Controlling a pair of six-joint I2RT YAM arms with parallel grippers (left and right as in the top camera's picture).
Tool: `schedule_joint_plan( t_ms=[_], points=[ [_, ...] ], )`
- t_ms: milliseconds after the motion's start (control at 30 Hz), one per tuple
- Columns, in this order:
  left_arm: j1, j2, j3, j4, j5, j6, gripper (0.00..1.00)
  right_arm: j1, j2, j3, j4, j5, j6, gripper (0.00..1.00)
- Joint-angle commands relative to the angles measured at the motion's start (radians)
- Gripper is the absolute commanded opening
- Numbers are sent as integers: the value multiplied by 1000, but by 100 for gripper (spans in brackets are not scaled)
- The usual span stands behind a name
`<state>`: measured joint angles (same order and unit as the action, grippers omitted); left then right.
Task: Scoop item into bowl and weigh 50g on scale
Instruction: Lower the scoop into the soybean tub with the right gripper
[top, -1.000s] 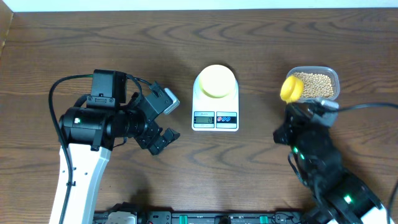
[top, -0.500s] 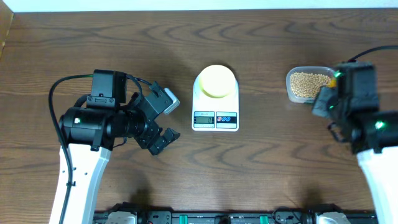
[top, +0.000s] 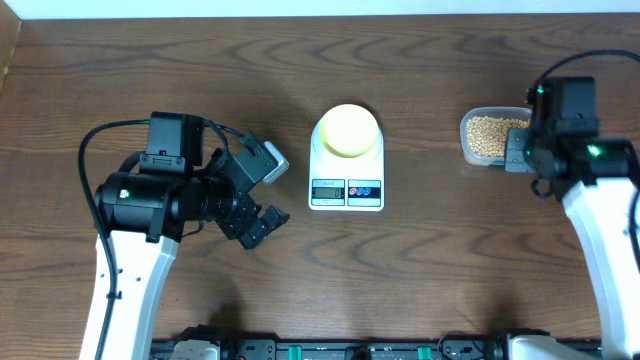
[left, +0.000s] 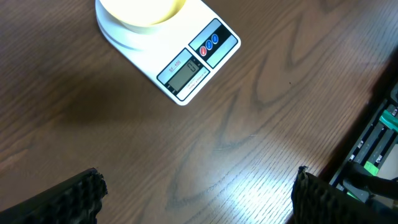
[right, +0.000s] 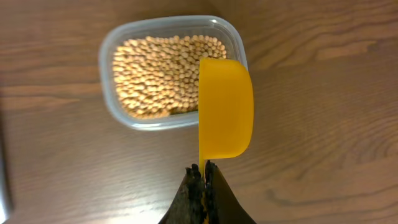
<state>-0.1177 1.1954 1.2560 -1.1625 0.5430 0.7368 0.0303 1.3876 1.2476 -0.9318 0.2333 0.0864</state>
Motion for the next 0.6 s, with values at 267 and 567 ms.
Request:
schedule_joint_plan(
  t_ms=[267,567],
  points=[
    [5,2,2,-2,-6,-1,98,11,236,-2,192,161,-55,1],
    [5,2,2,-2,-6,-1,98,11,353,-2,237,157,-95,1]
  ],
)
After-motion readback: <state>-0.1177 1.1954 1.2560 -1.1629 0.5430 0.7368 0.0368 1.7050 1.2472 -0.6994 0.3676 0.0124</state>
